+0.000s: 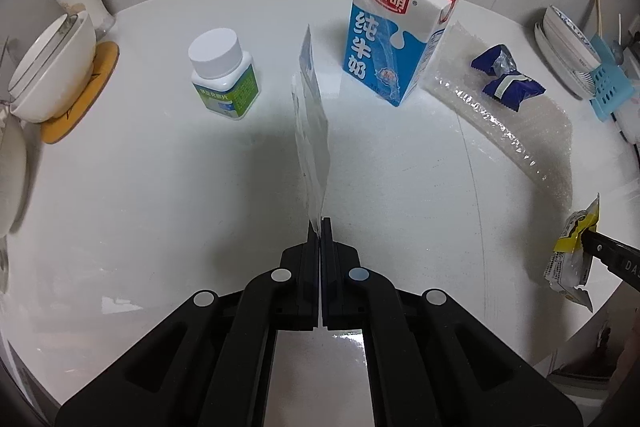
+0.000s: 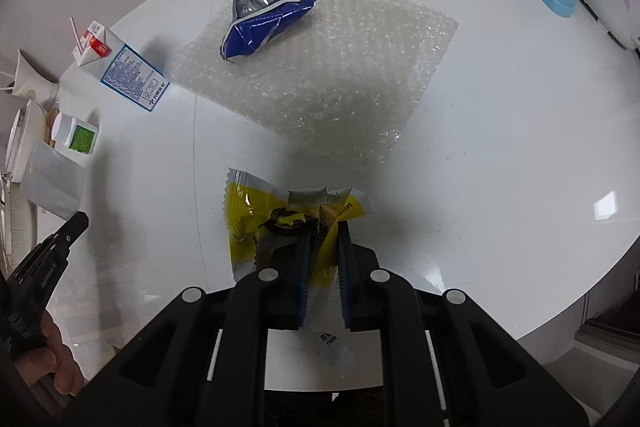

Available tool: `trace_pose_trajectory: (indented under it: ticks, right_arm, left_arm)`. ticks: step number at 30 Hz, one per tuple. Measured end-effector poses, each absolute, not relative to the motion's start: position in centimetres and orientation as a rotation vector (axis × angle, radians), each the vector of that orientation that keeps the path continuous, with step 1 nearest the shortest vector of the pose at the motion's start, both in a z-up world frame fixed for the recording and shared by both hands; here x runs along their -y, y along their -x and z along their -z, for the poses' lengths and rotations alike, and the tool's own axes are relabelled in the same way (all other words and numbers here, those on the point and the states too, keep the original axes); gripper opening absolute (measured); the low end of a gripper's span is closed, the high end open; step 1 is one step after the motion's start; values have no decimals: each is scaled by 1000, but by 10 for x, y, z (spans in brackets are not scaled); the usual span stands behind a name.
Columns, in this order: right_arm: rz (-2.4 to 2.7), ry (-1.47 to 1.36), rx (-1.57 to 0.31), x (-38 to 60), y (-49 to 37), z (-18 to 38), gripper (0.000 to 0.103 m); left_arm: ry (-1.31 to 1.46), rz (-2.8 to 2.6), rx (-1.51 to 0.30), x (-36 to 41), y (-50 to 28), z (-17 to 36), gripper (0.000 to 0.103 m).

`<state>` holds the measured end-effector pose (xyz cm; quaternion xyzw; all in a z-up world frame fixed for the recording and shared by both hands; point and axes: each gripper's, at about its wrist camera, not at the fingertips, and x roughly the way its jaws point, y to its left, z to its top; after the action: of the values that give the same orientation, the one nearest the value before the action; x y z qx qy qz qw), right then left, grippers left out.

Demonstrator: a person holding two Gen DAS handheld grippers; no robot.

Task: Collect trash
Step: 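Carry the clear bag and yellow snack bag down over the trash bin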

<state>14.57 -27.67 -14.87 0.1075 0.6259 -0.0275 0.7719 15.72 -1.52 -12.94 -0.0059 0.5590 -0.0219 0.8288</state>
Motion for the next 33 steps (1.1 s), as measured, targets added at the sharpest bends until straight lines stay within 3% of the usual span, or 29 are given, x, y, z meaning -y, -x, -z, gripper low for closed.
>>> trace_pose_trajectory:
  ticks: [16, 33]
  right_arm:
    - [-38, -200, -1203, 290, -99, 109, 11]
    - [-71, -142, -1145, 301, -56, 94, 11]
  left_arm:
    - [60, 67, -1116, 14, -111, 81, 0]
    - [68, 66, -1101, 44, -53, 74, 0]
